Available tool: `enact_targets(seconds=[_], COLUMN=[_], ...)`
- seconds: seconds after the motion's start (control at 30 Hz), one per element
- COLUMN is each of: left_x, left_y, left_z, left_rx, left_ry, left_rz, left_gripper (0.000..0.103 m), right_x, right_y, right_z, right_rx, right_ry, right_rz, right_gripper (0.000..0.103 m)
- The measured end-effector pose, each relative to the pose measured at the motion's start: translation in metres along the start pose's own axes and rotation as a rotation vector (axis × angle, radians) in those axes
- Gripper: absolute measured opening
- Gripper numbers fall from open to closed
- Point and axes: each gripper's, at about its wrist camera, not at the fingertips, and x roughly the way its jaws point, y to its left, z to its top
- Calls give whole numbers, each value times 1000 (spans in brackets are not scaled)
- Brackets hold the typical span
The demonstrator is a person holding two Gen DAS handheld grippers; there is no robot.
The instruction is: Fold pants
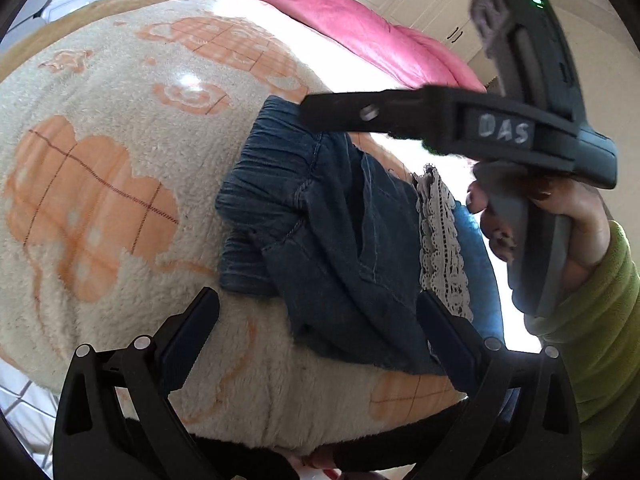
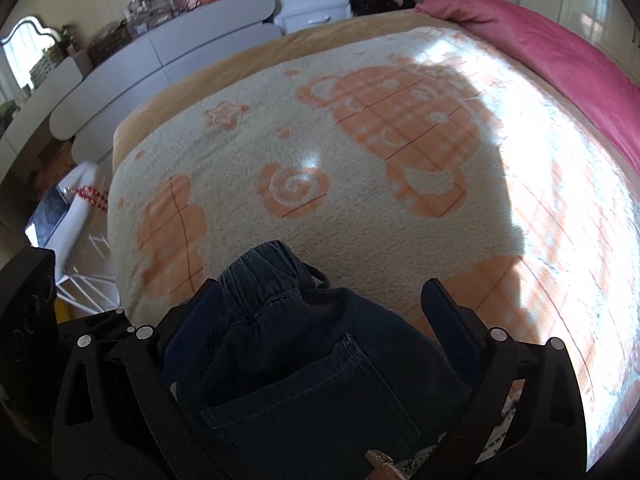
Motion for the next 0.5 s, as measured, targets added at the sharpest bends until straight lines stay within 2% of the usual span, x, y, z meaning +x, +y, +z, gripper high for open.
enact_targets(seconds=[0.27,0.3,0.37,0.5], left_x=[9,10,6,1], left_y=[2,2,1,-1], left_z=[1,1,-2,0], left_rx=[-2,-2,1,-19], left_ry=[-8,-9,-13,-28], left_rz=[-7,-6,-6,-25], left_gripper=[98,98,98,98], right_x=[43,47,51,34], right_y=[9,9,10,-2], right_z=[5,3,-1,-8], right_rx=[-45,-43,-31,7], right_ry=[93,103,113,56], right_rz=[98,121,218,291], right_gripper=[93,78,52,34])
